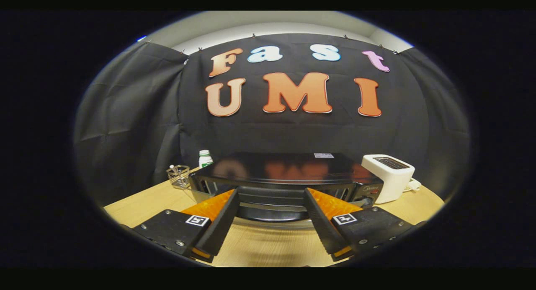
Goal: Open the toaster oven, put the food inside, and close the toaster oven door.
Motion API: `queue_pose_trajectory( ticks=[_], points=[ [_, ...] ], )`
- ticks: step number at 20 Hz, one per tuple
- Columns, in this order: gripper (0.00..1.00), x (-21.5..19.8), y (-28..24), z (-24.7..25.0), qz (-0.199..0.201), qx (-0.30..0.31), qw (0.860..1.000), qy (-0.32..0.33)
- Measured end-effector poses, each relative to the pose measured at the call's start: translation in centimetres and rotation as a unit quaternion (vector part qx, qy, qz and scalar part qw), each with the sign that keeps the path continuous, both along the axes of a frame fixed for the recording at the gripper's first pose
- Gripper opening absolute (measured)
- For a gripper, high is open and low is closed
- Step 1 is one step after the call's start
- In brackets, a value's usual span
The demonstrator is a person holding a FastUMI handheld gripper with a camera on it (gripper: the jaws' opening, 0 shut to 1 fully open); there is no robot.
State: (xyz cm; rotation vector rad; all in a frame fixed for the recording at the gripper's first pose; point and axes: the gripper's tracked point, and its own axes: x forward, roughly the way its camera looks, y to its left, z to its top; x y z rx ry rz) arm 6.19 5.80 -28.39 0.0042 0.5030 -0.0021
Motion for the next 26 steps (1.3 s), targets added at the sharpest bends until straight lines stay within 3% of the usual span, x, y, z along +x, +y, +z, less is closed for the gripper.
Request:
queue_pose_trajectory(
  ticks=[6,11,18,22,26],
  points=[
    [0.91,-5.5,1.1,-1.8,0.048,0.005,0.998,0.050],
    [0.92,-8.0,1.3,-3.0,0.064,0.019,0.996,0.059],
    [0.92,-11.5,1.6,-7.5,0.058,0.107,0.984,0.128],
    [0.89,-12.4,1.0,-10.7,0.040,0.122,0.977,0.170],
    [0.84,-13.0,0.4,-10.2,0.043,0.115,0.979,0.163]
  ],
)
